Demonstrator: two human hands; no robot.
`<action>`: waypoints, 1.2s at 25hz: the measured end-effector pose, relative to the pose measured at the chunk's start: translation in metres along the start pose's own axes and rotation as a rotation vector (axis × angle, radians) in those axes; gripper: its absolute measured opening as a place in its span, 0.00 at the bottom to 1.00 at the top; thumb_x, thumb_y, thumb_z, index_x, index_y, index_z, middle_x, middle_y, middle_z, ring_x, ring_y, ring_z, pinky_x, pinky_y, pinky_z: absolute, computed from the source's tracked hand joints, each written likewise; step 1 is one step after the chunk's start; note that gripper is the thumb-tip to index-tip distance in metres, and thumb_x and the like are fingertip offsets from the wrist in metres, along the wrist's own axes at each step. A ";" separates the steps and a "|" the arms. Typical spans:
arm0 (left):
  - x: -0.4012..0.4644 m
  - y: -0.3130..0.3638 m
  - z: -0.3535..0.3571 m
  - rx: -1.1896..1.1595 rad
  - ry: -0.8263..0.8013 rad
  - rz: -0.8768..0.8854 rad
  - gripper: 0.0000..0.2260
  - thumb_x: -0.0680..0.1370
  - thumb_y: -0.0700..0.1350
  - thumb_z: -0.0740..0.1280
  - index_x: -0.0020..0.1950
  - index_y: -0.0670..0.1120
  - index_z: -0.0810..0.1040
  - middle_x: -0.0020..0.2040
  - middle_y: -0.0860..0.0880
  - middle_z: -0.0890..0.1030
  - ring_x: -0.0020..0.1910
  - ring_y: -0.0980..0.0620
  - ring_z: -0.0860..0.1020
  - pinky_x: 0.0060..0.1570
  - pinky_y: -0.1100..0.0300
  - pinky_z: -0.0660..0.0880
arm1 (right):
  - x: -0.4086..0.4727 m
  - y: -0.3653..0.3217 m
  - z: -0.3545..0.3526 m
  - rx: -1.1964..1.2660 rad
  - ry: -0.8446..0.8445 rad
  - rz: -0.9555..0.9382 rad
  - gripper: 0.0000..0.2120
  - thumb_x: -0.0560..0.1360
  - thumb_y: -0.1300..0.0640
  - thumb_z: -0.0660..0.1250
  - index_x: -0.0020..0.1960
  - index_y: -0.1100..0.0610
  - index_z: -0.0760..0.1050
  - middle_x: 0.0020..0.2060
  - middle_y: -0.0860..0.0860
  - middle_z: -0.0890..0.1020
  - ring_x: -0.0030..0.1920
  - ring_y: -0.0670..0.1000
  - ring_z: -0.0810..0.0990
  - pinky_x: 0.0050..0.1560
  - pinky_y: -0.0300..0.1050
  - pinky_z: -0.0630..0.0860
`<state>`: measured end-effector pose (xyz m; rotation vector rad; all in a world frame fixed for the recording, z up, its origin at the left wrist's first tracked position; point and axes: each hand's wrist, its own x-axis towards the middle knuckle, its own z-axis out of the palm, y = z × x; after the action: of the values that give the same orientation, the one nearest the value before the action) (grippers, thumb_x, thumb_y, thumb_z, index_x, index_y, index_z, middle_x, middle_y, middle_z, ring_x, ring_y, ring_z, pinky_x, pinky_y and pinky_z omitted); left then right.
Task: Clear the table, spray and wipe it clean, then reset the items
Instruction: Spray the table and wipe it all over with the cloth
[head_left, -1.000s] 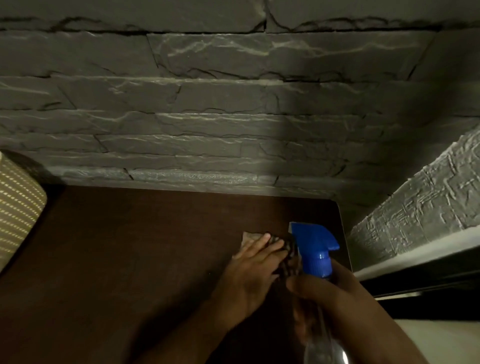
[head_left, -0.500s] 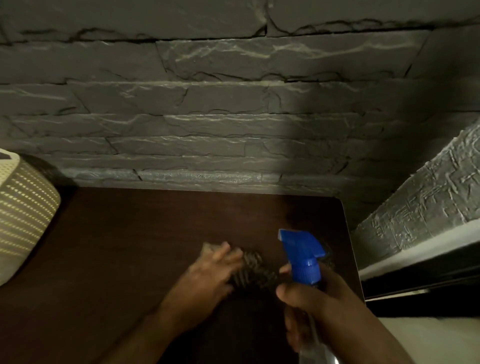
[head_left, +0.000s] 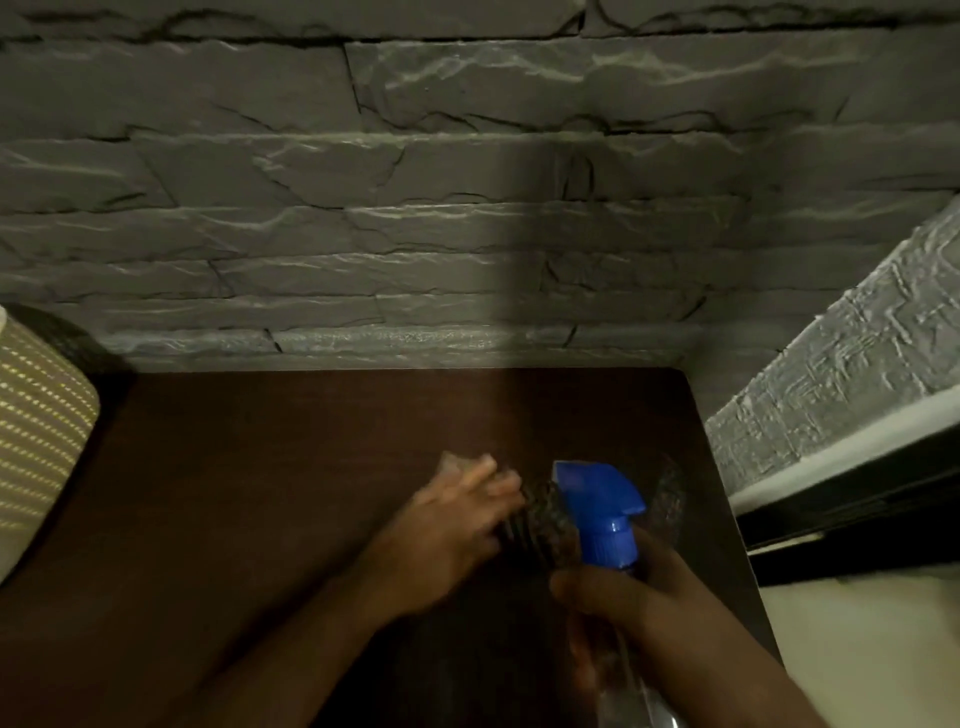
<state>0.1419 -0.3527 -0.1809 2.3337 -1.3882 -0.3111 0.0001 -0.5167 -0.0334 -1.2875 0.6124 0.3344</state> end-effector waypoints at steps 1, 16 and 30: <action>0.015 -0.022 -0.012 -0.003 0.023 -0.125 0.25 0.81 0.50 0.60 0.76 0.59 0.56 0.75 0.64 0.50 0.76 0.59 0.41 0.76 0.49 0.46 | -0.001 0.000 0.004 -0.005 0.035 -0.011 0.18 0.62 0.60 0.75 0.51 0.56 0.75 0.25 0.56 0.78 0.26 0.54 0.77 0.29 0.44 0.75; 0.015 -0.092 -0.053 -0.053 0.086 -0.359 0.25 0.81 0.48 0.60 0.77 0.54 0.58 0.78 0.54 0.55 0.77 0.53 0.48 0.75 0.47 0.51 | -0.036 0.032 0.055 0.043 0.276 0.049 0.13 0.70 0.64 0.70 0.51 0.56 0.72 0.22 0.52 0.77 0.24 0.52 0.75 0.31 0.47 0.77; -0.027 -0.077 -0.047 -0.003 0.234 -0.734 0.24 0.82 0.46 0.58 0.78 0.48 0.57 0.79 0.48 0.57 0.78 0.45 0.50 0.75 0.44 0.51 | -0.071 0.067 0.101 -0.423 0.188 0.090 0.18 0.59 0.47 0.73 0.43 0.28 0.74 0.39 0.36 0.82 0.42 0.36 0.81 0.46 0.30 0.76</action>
<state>0.2079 -0.2856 -0.1738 2.6894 -0.3849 -0.2261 -0.0703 -0.3953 -0.0284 -1.7131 0.7882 0.4355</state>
